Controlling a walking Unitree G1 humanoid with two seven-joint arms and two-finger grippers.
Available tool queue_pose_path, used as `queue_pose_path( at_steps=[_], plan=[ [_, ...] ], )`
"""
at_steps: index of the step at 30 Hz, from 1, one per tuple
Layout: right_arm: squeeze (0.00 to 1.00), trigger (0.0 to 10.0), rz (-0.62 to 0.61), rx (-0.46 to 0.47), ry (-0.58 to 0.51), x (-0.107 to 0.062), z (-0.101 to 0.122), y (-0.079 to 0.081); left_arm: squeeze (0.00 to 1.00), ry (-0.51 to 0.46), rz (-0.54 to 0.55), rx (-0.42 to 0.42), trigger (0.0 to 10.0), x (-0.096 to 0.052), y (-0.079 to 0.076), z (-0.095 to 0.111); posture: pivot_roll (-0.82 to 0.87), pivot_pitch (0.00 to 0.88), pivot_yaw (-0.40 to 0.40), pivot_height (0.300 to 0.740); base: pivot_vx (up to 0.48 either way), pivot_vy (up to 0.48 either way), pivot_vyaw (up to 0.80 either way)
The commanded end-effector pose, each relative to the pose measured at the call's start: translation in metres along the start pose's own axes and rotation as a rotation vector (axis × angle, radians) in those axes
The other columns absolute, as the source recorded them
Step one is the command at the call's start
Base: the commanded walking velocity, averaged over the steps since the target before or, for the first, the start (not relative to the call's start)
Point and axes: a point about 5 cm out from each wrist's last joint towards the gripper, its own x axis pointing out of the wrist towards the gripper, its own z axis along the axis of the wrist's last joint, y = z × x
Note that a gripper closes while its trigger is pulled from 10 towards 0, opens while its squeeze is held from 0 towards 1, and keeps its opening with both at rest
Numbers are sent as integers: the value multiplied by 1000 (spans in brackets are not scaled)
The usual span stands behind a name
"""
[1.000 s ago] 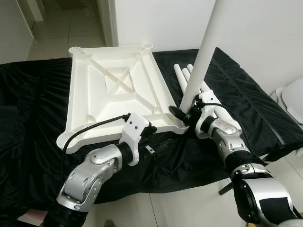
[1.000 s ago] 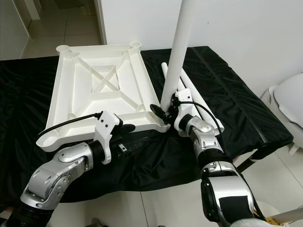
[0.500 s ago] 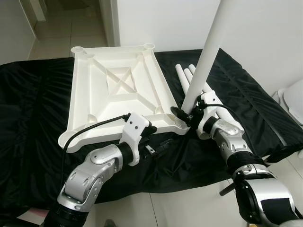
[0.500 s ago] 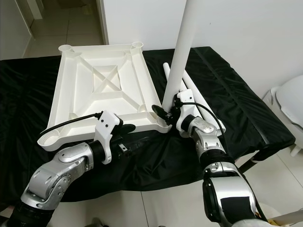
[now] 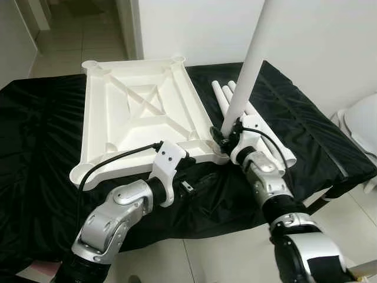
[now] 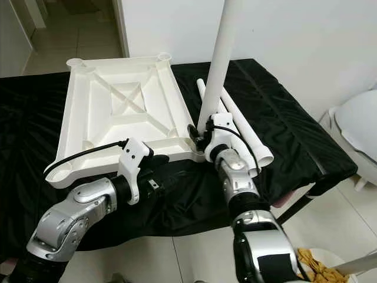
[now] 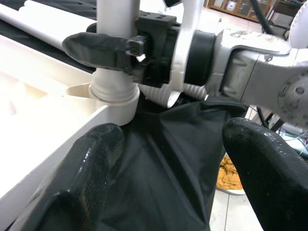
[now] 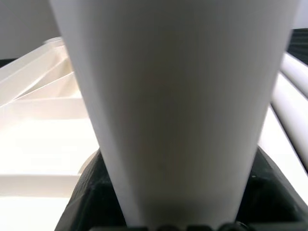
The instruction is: Building children table
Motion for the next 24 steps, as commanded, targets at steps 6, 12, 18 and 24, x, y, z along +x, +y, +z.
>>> queue_pose_path(
  at_steps=[6,12,18,24],
  plan=[
    [0,10000,-206,53,-63,3,6,9,0,3,-18,4,10000,3,-3,-1,-29,29,-19,740,0,0,0],
    [0,10000,-339,58,-72,5,7,25,0,4,-21,6,10000,3,-4,-1,-22,21,-26,740,0,0,0],
    [0,10000,-366,75,-67,5,6,30,0,3,-19,5,10000,3,-4,-1,-19,16,-29,740,0,0,0],
    [1000,10000,-325,89,-87,3,7,28,0,5,-21,5,10000,3,-5,-2,-25,14,-29,740,0,0,0]
  ],
)
